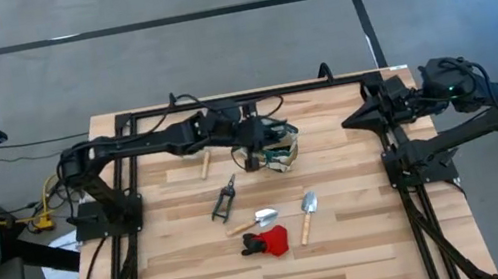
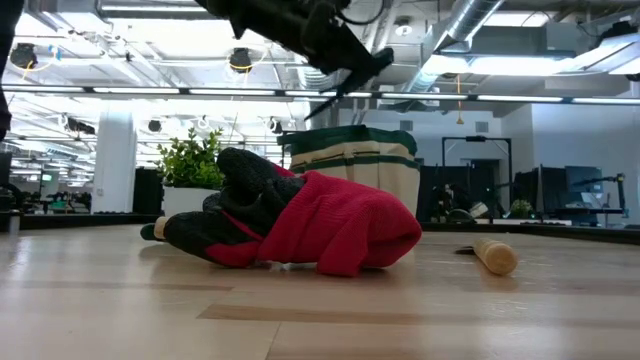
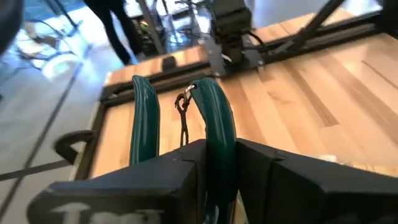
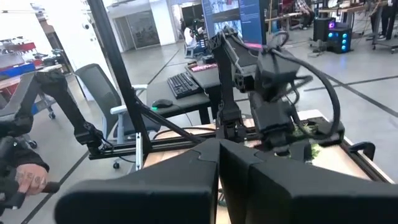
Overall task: Pick & Place Garden tools in Gardening bag
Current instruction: Put the bottom shear scissor into the gardening bag
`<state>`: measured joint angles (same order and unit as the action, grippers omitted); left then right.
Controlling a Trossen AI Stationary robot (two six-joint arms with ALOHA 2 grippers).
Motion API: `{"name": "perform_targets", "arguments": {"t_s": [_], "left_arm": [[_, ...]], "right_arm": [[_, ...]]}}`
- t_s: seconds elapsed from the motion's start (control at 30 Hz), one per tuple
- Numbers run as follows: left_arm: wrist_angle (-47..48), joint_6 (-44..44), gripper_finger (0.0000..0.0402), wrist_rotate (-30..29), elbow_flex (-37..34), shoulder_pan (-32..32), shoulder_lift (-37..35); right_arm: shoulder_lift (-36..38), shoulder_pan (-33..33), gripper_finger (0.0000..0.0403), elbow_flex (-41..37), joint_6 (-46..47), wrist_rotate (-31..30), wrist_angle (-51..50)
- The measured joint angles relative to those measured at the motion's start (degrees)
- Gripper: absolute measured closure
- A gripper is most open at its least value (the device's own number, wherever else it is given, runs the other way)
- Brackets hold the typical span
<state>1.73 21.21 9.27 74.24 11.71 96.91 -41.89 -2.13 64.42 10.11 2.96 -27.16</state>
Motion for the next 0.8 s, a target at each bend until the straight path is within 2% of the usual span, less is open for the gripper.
{"name": "perform_targets", "arguments": {"t_s": [0.4,0.8], "left_arm": [[-1.88,5.56,0.0352,1.65,0.02,1.80,3.90],[-0.52,5.57,0.0352,5.20,-0.04,3.75,8.17]], "right_arm": [[-1.54,0.00,0.0403,-0.01,1.82,0.00,0.18],[-1.88,0.02,0.0403,0.00,1.95,0.00,0.25]]}}
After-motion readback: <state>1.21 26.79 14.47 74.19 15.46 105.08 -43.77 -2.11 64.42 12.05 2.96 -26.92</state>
